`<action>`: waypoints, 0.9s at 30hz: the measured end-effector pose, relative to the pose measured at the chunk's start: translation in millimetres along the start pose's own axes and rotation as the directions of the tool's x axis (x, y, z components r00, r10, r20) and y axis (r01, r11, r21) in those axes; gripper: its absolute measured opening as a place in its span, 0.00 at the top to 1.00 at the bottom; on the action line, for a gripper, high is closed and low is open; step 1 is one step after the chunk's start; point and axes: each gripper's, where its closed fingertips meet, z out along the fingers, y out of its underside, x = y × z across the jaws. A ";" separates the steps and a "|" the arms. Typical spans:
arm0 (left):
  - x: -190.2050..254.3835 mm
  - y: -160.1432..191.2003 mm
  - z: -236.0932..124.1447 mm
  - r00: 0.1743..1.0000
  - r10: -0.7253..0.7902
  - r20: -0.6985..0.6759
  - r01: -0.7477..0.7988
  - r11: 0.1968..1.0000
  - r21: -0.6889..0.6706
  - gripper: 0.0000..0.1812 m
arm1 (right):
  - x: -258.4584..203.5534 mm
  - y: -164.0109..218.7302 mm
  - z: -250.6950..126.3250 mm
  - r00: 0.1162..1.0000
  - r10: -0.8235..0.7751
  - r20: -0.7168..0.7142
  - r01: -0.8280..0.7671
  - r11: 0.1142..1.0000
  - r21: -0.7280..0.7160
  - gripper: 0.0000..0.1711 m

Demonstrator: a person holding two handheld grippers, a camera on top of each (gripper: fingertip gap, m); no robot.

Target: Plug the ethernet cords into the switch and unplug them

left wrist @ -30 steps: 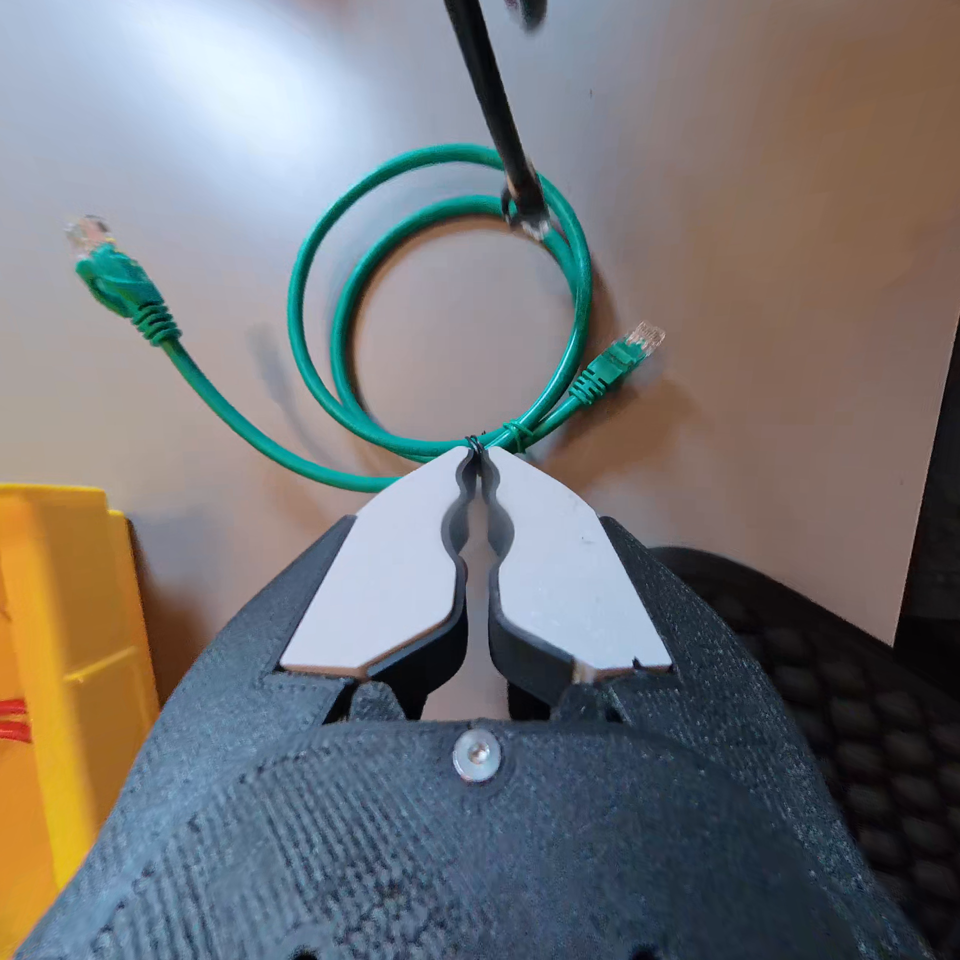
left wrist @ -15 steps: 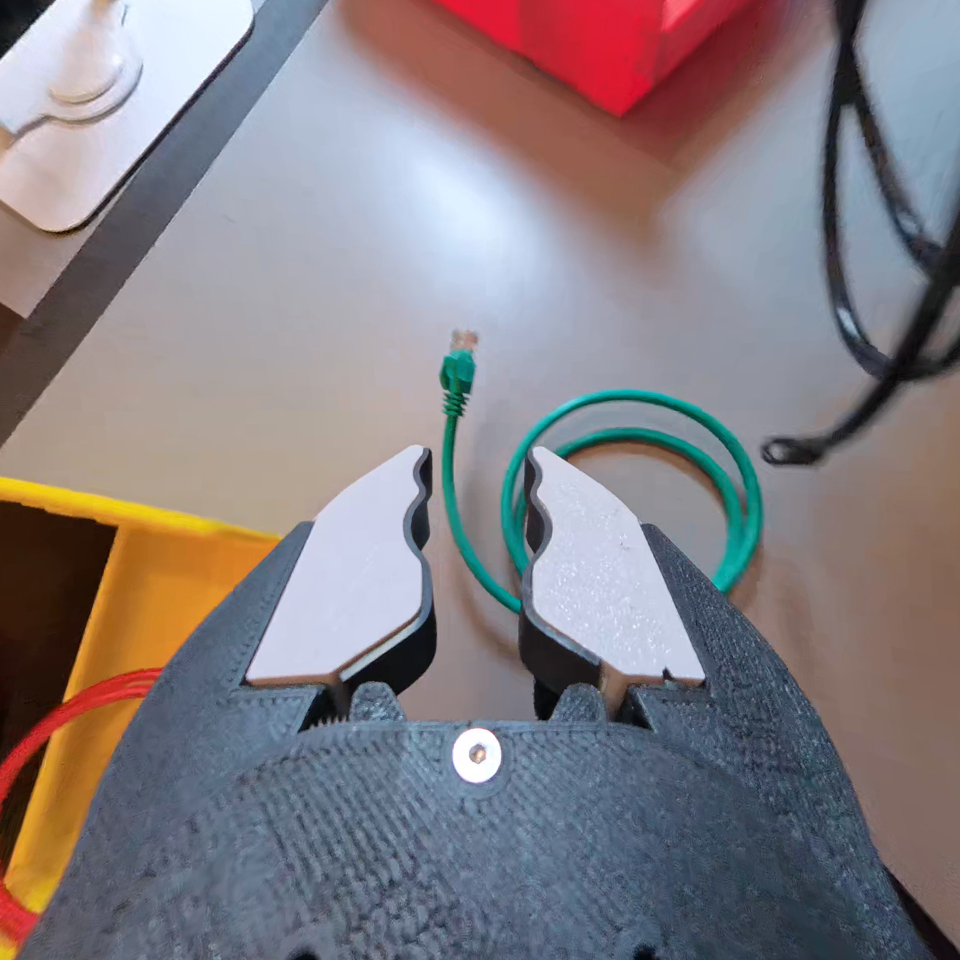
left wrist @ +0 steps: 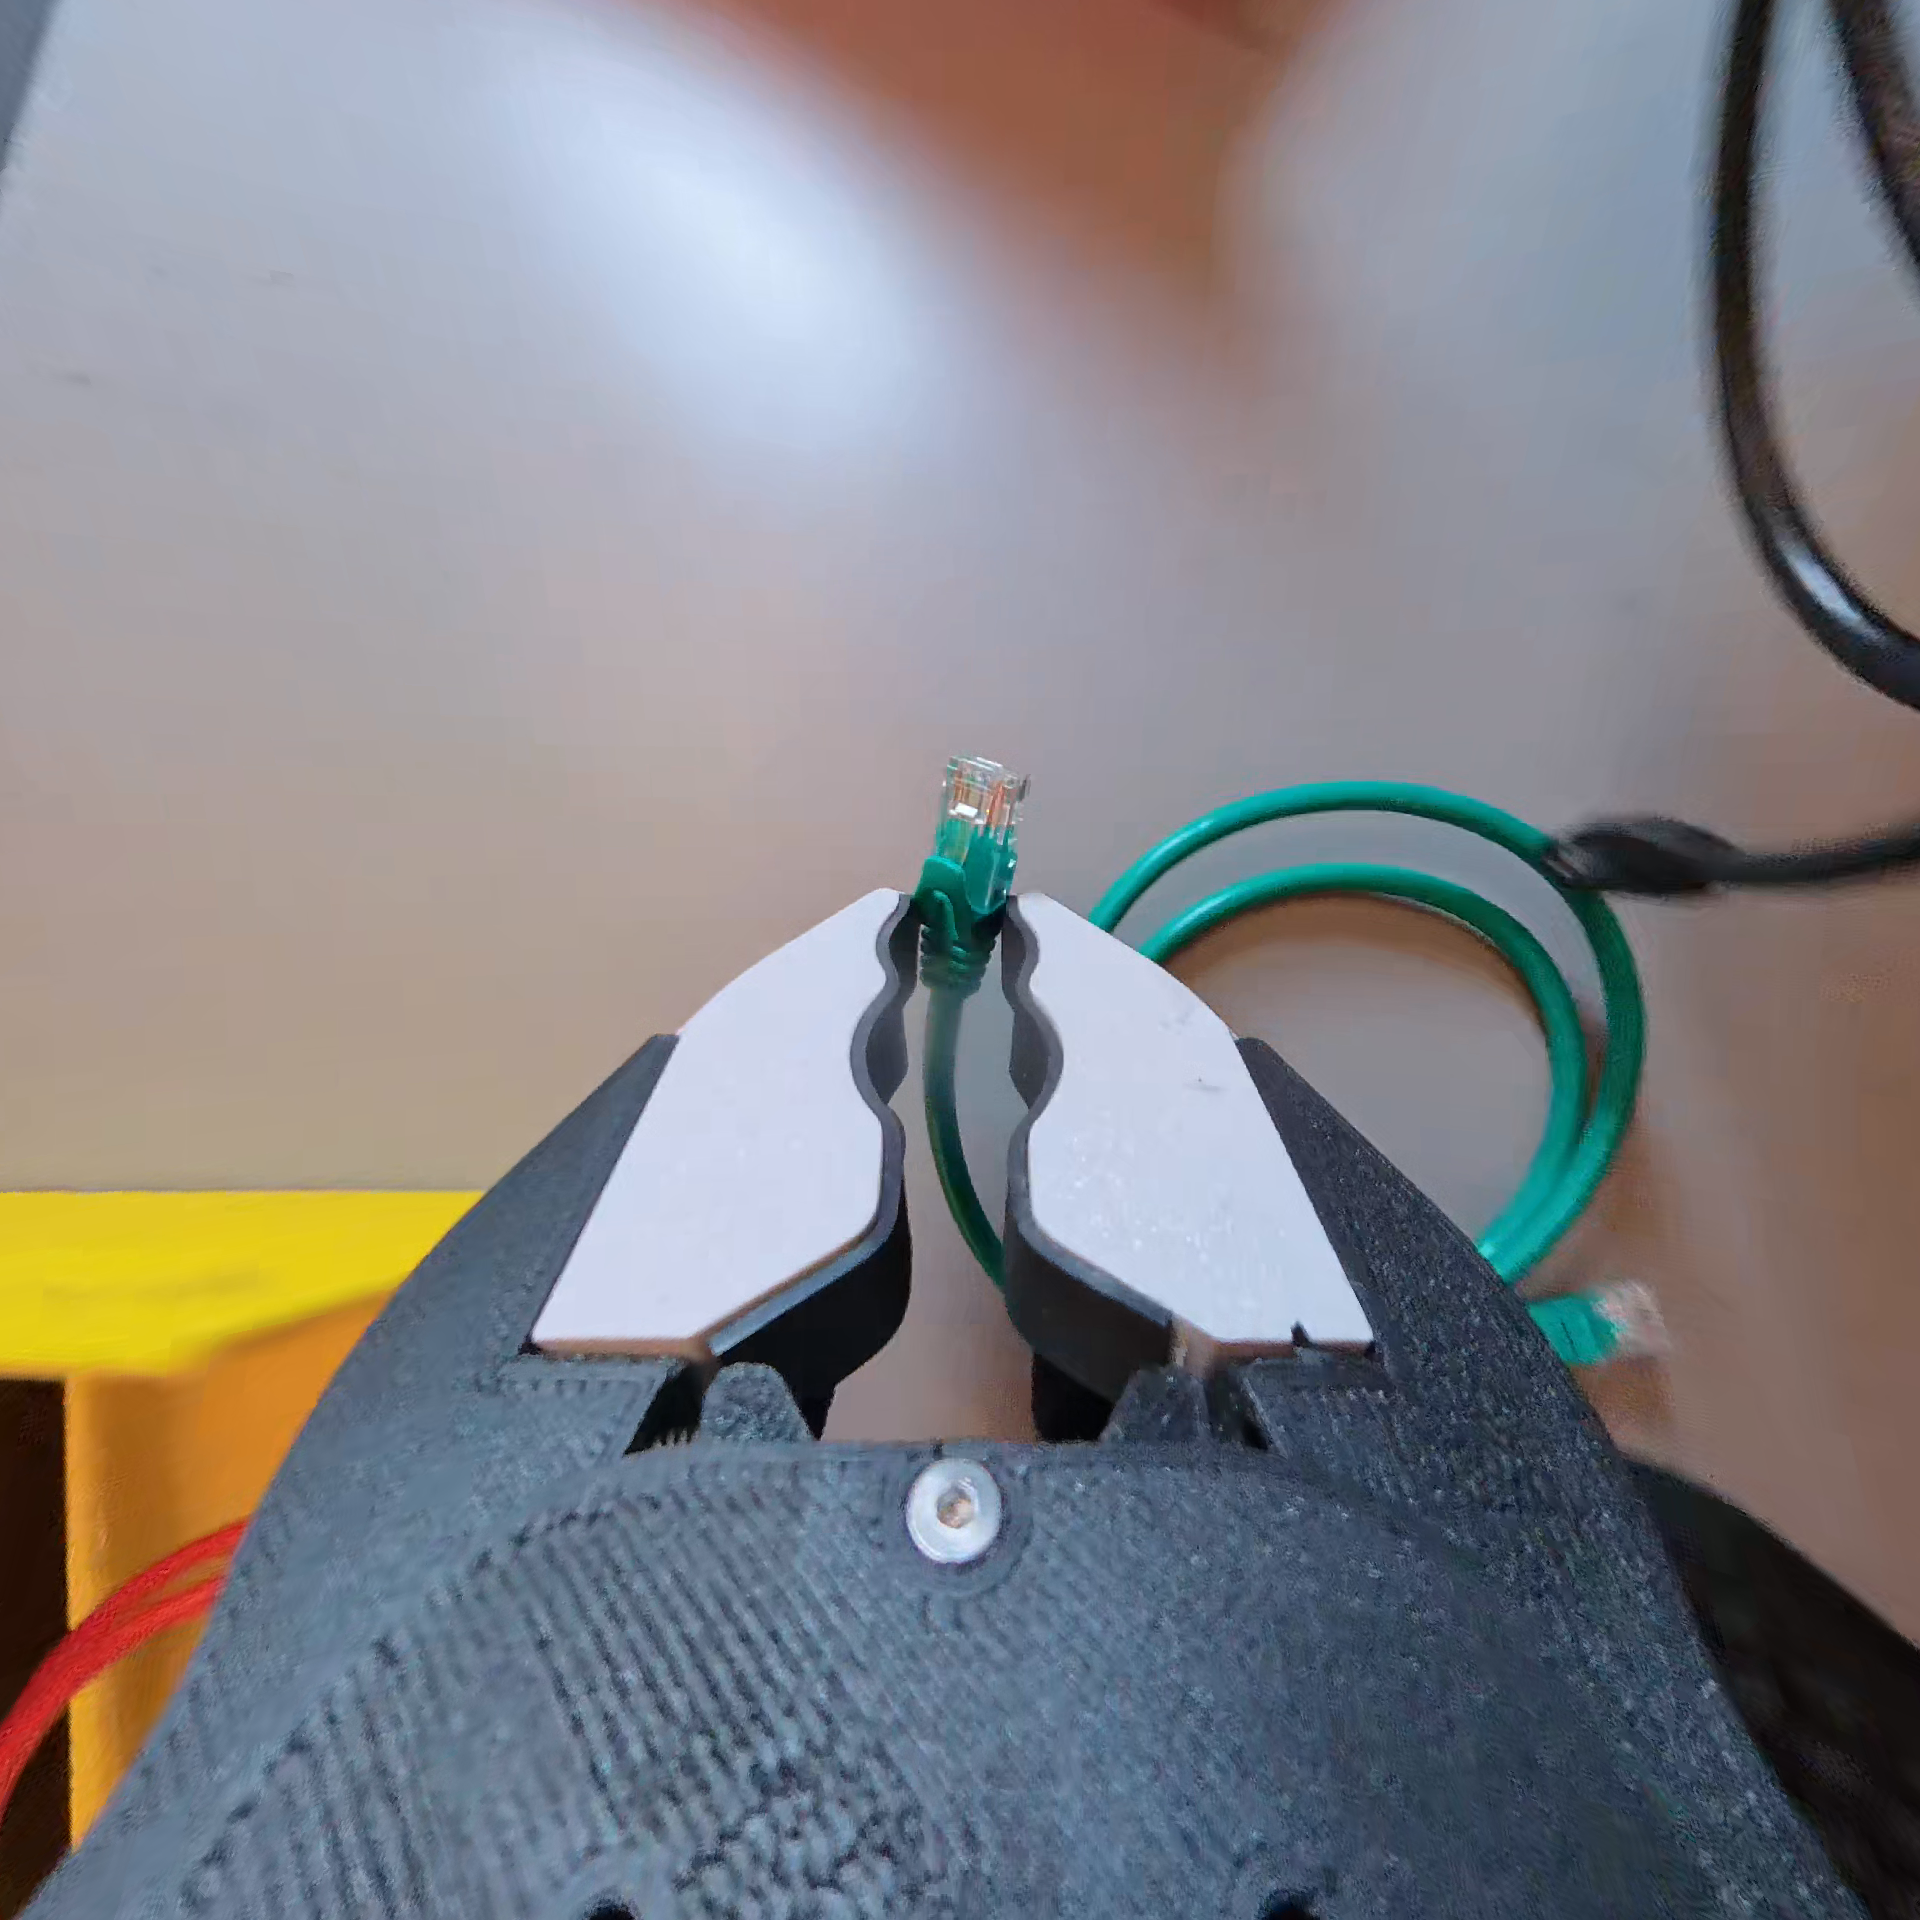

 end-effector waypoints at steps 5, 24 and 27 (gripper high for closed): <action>18.2 24.3 -59.8 0.996 0.057 -0.070 -0.062 0.995 -0.074 0.92 | -5.5 -4.0 2.1 0.999 -0.049 0.012 0.049 0.999 0.007 0.83; 52.4 -70.8 -39.1 0.959 0.193 -0.207 -0.172 0.978 0.116 0.92 | -40.8 -2.7 13.6 0.944 -0.303 0.129 0.303 0.953 0.023 0.83; 41.0 -72.7 -54.5 0.976 0.150 -0.160 -0.130 0.983 0.131 0.92 | -55.6 -5.5 13.3 0.918 -0.356 0.173 0.356 0.934 0.036 0.83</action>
